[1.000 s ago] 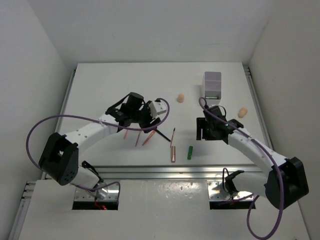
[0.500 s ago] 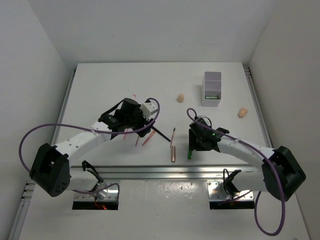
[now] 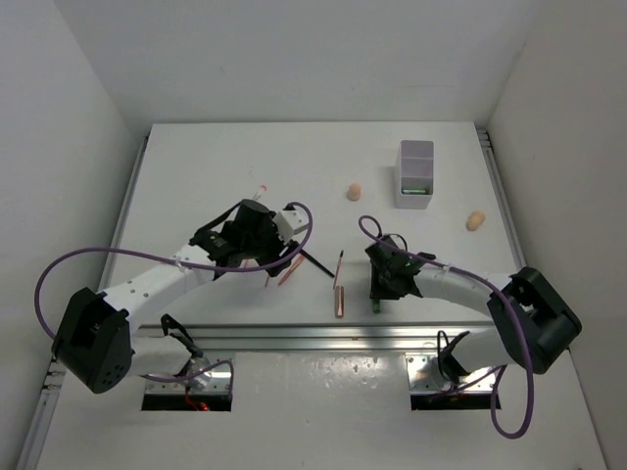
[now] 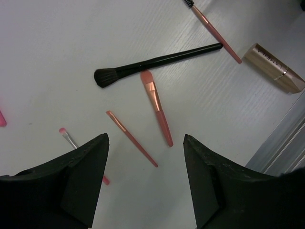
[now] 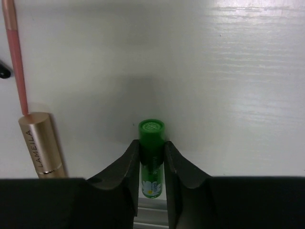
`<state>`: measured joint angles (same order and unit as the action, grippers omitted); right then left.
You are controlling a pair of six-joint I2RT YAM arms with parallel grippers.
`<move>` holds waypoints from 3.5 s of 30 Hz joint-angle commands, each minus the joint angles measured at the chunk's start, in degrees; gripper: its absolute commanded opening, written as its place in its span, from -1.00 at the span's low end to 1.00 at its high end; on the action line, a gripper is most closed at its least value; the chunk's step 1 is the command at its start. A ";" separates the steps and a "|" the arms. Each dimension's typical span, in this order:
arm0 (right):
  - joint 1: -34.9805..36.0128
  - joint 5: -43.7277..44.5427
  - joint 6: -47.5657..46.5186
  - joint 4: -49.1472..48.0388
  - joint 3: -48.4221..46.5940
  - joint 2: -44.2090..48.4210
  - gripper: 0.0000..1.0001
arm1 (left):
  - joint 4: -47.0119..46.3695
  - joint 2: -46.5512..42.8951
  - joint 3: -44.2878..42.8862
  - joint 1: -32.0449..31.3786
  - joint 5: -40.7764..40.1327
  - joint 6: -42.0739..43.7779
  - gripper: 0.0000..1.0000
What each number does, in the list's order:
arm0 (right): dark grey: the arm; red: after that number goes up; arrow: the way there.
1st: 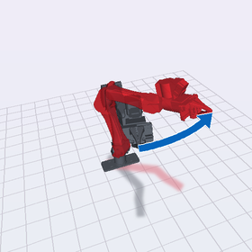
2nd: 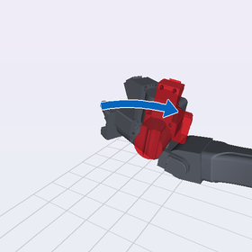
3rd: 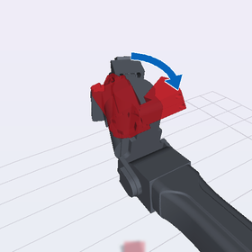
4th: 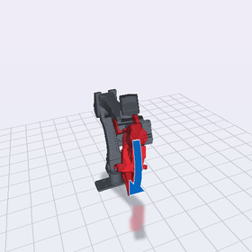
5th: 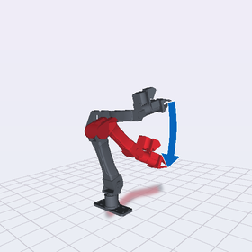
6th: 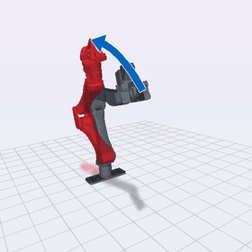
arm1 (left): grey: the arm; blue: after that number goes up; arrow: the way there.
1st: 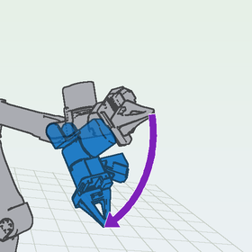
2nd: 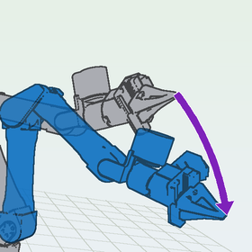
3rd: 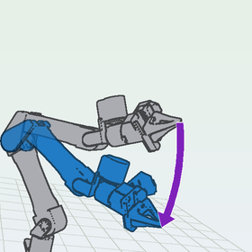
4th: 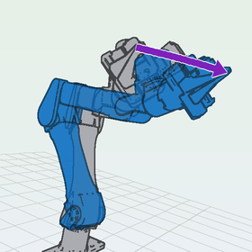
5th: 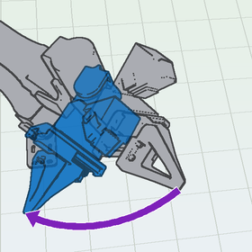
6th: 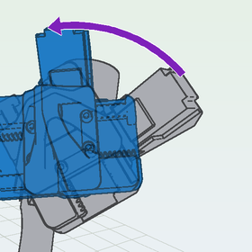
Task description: Organize the makeup
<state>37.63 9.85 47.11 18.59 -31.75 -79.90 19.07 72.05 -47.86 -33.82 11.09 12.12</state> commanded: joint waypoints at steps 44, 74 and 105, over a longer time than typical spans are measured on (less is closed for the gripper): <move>-31.74 18.89 16.95 -19.73 -35.14 -23.11 -1.00 | -7.64 -1.30 8.30 8.95 -3.80 1.94 0.42; -19.48 -1.66 -18.62 5.11 -39.88 -14.85 0.41 | -10.80 -1.38 6.64 8.95 -13.09 -2.26 0.48; 9.13 -9.14 -8.35 5.76 -19.41 -16.34 0.02 | -13.45 -12.81 14.46 8.95 -29.37 -9.75 0.59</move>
<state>46.63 1.23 37.78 26.92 -50.76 -94.87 6.24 60.71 -33.87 -25.39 -17.65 2.85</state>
